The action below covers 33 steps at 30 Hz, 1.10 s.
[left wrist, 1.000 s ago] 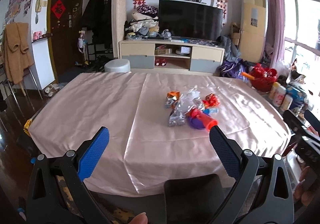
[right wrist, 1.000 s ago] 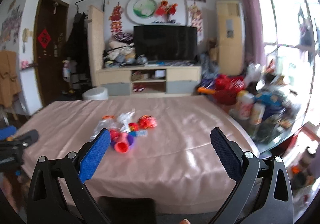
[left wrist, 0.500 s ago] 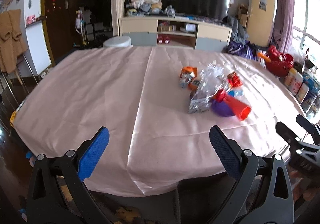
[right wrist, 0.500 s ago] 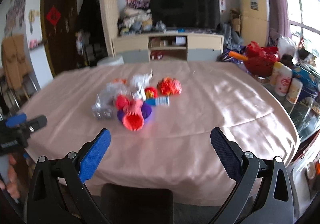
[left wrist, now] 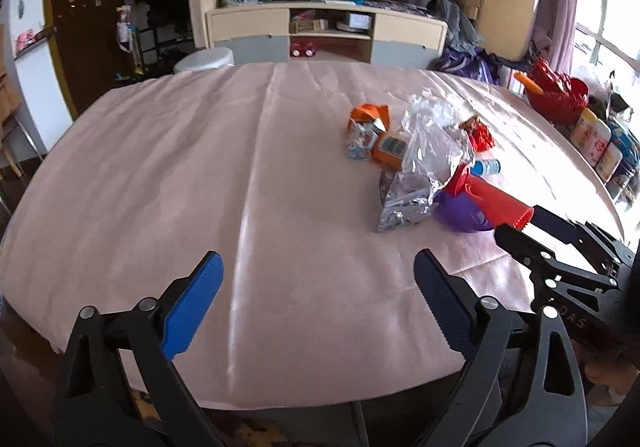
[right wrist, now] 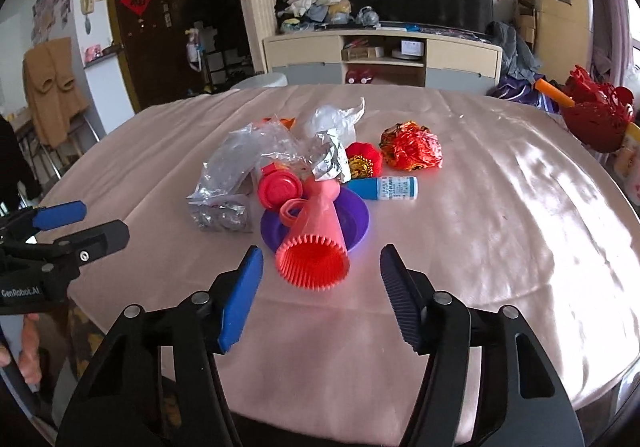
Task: Collect trash
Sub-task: 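Grasp the red cone cup with the right tool while the left grasps a plastic bag, then carry the bag and red cup down to the bin and open both tools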
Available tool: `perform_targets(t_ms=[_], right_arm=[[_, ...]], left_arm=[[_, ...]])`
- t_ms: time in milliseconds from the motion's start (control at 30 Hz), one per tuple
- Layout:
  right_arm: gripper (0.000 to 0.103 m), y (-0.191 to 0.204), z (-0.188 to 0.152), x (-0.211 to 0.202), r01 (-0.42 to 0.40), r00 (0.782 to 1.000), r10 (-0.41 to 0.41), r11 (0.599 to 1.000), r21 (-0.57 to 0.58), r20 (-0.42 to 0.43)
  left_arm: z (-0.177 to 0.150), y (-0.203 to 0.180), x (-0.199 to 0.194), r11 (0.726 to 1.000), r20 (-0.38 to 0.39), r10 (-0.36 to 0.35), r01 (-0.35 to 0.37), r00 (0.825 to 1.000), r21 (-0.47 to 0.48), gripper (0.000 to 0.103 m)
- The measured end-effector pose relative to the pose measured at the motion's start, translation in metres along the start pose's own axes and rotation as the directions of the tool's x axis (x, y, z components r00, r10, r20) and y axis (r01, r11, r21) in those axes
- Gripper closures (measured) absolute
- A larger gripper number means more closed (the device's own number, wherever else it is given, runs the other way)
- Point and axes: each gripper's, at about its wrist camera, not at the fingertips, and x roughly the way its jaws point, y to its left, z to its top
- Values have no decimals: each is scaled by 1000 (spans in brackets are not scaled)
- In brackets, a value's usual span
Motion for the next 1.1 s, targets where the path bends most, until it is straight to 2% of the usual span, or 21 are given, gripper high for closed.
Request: perform_targets(t_ms=[100,167,400,533,733,767,833,867,933,1100], right_arm=[[53,-1,1,6,-7,1000,7,1000,1,-5],[65,-5,2,9,-18,1000,18,1000,6,-8],[65,-18,9,-1,-31,998,31,999,17,52],[65,-23,15,-12,-6,996,5,1000,1,89],[65,-27,18,-16,-6,995,7,1000,-9,101],[65,-28,17,-15,-7,995,8,1000,-10,100],[66,-29,17,-17,-8,995,9,1000,-7,100],[66,-29,17,-19,-8,995,8,1000,-6,102],[66,-30,16,-25,-10,994,10,1000,-2,110],[66,-29,14,-46,-5,990,5,1000,-4,138]], left_arm=[[3,-9,15,999,-23,-18,19,1000,26,14],[5,-15,24,999,-34,-22,23,999,44,15],[19,-34,50,995,-53,-49,54,997,88,16],[25,-40,66,994,-74,-63,69,995,87,31],[31,-47,81,993,-82,-68,76,994,92,34],[32,-47,81,993,-79,-62,69,995,97,38],[32,-47,79,993,-78,-51,59,996,98,53],[32,-46,77,993,-80,-58,65,995,93,55],[29,-44,70,993,-82,-78,84,994,78,55],[18,-37,44,995,-59,-72,75,996,62,55]])
